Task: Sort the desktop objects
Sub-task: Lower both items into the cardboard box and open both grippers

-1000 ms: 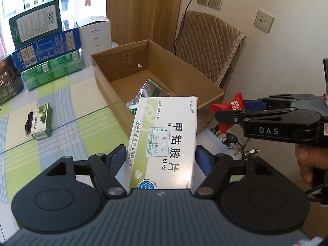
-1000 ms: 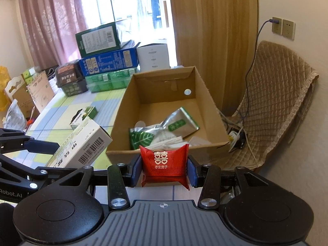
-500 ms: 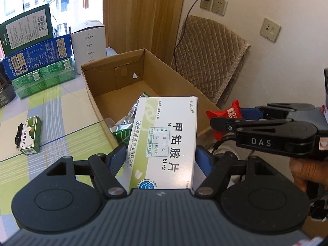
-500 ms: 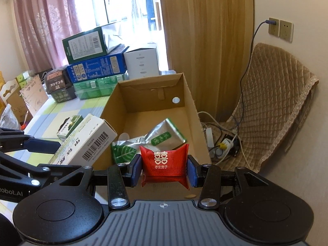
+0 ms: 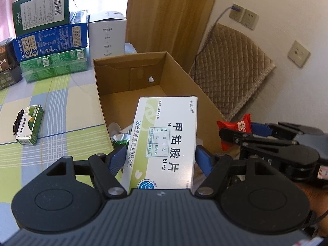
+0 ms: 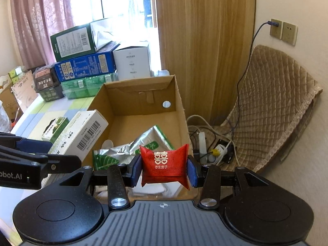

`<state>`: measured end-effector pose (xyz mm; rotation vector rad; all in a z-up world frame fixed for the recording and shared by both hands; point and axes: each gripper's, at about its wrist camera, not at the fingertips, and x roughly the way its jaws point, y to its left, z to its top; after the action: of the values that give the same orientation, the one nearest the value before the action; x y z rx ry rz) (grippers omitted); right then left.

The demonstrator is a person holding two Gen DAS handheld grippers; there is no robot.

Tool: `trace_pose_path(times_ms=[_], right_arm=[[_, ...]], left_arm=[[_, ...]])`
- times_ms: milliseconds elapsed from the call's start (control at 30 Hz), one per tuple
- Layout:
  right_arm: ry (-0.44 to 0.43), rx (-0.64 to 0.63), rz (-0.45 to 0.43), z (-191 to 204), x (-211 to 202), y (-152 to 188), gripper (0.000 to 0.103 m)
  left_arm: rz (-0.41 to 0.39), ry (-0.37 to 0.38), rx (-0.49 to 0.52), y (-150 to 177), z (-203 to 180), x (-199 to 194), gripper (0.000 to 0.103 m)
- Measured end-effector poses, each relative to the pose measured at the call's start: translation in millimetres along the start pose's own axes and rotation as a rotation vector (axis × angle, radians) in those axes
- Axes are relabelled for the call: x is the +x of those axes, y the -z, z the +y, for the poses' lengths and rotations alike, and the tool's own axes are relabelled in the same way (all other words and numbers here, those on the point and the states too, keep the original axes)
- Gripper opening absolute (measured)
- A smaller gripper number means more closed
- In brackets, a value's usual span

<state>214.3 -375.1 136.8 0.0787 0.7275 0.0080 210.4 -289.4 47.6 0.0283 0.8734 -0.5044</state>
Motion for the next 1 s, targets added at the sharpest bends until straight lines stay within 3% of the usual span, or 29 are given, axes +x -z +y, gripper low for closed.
trace_pose_path(times_ms=[400, 800, 867, 900, 1000], right_arm=[[0.001, 0.001, 0.007, -0.5, 19.9, -17.5, 0.043], [-0.026, 0.018, 0.008, 3.5, 23.4, -17.4, 0.043], [-0.036, 0.037, -0.015, 2.7, 21.7, -19.3, 0.054], [-0.028, 0.046, -0.028, 2.6, 20.2, -19.9, 0.070], [-0.026, 0.049, -0.052, 2.6, 14.2, -21.5, 0.074]], left_arm=[[-0.010, 0.007, -0.076, -21.8, 10.9, 19.7, 0.069], [-0.002, 0.004, -0.088, -14.0, 25.7, 15.4, 0.069], [-0.006, 0.004, -0.087, -14.2, 26.9, 12.8, 0.069], [-0.007, 0.003, -0.085, -14.2, 27.2, 11.5, 0.069], [-0.011, -0.002, -0.079, -13.1, 29.2, 7.1, 0.069]])
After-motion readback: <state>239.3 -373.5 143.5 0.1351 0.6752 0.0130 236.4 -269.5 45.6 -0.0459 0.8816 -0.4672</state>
